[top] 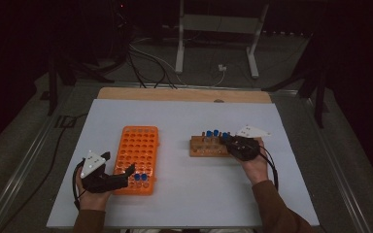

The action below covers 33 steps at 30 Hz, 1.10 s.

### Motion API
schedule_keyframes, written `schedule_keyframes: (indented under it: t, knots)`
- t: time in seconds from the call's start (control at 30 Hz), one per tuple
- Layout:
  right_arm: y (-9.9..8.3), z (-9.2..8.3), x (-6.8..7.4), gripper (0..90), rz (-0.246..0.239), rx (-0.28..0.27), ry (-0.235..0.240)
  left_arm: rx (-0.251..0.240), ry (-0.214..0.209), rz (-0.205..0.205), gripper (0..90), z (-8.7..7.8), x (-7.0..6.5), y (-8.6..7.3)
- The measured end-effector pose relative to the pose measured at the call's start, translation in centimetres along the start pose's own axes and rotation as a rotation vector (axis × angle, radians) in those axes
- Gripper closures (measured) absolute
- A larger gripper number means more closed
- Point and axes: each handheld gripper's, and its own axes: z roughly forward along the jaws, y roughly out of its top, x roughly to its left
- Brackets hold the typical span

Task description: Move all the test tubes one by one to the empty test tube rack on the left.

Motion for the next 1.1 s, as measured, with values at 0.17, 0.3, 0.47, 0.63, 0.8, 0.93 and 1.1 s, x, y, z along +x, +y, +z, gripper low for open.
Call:
schedule_keyframes:
  t: [0.17,0.3,0.47,0.63,0.8,0.93,1.1]
  knots:
    - [0.2,0.0,0.1,76.6,-0.013,0.014,-0.001,0.010,-0.006,0.005,1.1,0.2,-0.1,-0.1]
    - [0.2,0.0,0.0,76.6,-0.012,0.014,0.002,0.011,-0.009,0.009,1.1,0.2,-0.2,-0.1]
    - [0.3,0.0,0.0,76.6,-0.012,0.015,0.002,0.010,-0.010,0.009,1.1,0.2,-0.2,-0.1]
    - [0.3,-0.2,-0.1,76.7,-0.003,0.004,0.004,0.011,-0.008,0.009,1.1,0.1,-0.2,-0.2]
    - [0.7,-0.8,-0.2,76.7,-0.002,-0.013,-0.003,0.011,-0.007,0.010,1.1,0.1,-0.2,-0.1]
    - [1.3,-1.4,-0.3,76.7,0.000,-0.029,-0.007,0.012,-0.009,0.009,1.1,0.2,-0.2,-0.2]
    - [1.9,-2.1,-0.3,76.7,0.002,-0.054,-0.007,0.010,-0.007,0.008,1.1,0.1,-0.2,-0.2]
